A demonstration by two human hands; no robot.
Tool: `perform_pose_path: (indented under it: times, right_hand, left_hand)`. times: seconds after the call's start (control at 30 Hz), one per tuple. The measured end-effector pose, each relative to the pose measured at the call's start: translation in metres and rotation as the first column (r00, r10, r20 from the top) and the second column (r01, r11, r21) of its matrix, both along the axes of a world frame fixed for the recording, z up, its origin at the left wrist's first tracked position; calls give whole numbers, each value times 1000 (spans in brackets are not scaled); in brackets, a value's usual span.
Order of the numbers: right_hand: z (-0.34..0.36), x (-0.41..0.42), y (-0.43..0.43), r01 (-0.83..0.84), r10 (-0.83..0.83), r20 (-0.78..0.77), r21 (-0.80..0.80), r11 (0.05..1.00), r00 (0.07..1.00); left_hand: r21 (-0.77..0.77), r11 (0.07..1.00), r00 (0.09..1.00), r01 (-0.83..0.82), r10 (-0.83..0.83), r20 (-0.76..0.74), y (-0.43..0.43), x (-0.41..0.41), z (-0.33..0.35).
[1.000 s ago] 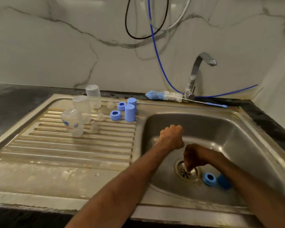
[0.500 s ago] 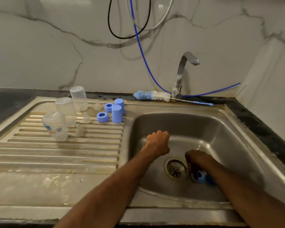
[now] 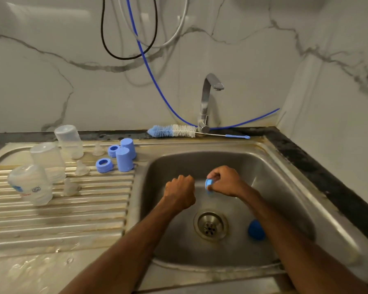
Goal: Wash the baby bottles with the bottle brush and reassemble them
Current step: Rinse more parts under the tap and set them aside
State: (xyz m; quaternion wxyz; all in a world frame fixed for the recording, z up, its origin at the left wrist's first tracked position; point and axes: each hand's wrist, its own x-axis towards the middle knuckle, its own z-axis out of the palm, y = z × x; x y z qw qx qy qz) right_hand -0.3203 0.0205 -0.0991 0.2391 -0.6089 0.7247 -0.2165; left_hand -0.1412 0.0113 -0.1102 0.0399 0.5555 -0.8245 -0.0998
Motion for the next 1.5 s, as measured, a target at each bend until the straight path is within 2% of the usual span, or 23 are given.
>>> perform_pose_path:
  times: [0.1, 0.2, 0.3, 0.37, 0.47, 0.6, 0.7, 0.8, 0.87, 1.03, 1.13, 1.2, 1.23, 1.3, 1.33, 1.37, 1.43, 1.5]
  right_hand:
    - [-2, 6, -5, -5, 8, 52, -55, 998, 999]
    - [6, 14, -13, 39, -11, 213, -125, 991, 977]
    - [14, 19, -22, 135, -78, 451, -95, 986, 889]
    - [15, 20, -25, 158, -106, 574, -41, 987, 812]
    - [11, 14, -27, 179, -107, 657, -44, 983, 746]
    - [7, 10, -33, 248, -120, 736, -67, 966, 666]
    - [0, 11, -40, 250, -144, 746, -31, 968, 650]
    - [-4, 9, -44, 238, -140, 744, -27, 971, 654]
    - [-6, 6, -45, 249, -146, 746, -26, 968, 650]
    - [-4, 2, -43, 244, -135, 747, -38, 969, 651]
    - [1, 1, -39, 235, -135, 742, -31, 972, 657]
    - [4, 1, -37, 231, -145, 746, -13, 973, 650]
    - [5, 1, -36, 228, -147, 752, -5, 974, 643]
    - [6, 3, -34, 212, -142, 750, 2, 977, 646]
    - [8, 3, -32, 194, -127, 727, -8, 981, 674]
    - [9, 4, -31, 170, -103, 695, -28, 985, 711]
    - [12, 5, -27, 140, -55, 649, -81, 987, 759]
    - [13, 6, -23, 150, -40, 623, -126, 981, 781]
  left_hand:
    - [-11, 1000, 1000, -11, 11, -19, -4, 0, -4]
    - [-24, 999, 999, -24, 22, -50, -6, 1, -4]
    - [-78, 996, 993, -37, 28, -113, -7, 4, 0]
    - [-148, 988, 975, -49, 16, -221, -10, 6, 5]
    - [-275, 961, 940, -23, -73, -334, -20, 3, 16]
    - [-475, 869, 954, 142, -247, -167, -53, -20, 38]
    - [-594, 770, 956, 235, -292, 0, -82, -41, 58]
    - [-596, 735, 944, 324, -205, 259, -102, -55, 68]
    - [-589, 733, 924, 340, -144, 355, -112, -58, 69]
    - [-593, 731, 876, 337, -13, 482, -115, -57, 64]
    - [-577, 762, 872, 294, 33, 488, -108, -50, 62]
    - [-576, 774, 907, 262, 6, 420, -100, -44, 61]
    - [-584, 776, 941, 240, -37, 337, -94, -41, 58]
    - [-557, 813, 985, 171, -147, 87, -73, -35, 48]
    - [-497, 861, 981, 105, -172, -90, -61, -32, 38]
    - [-400, 916, 946, 21, -148, -289, -50, -30, 26]
    - [-154, 978, 800, -138, 18, -600, -35, -27, 8]
    - [42, 977, 640, -211, 171, -749, -29, -27, -1]
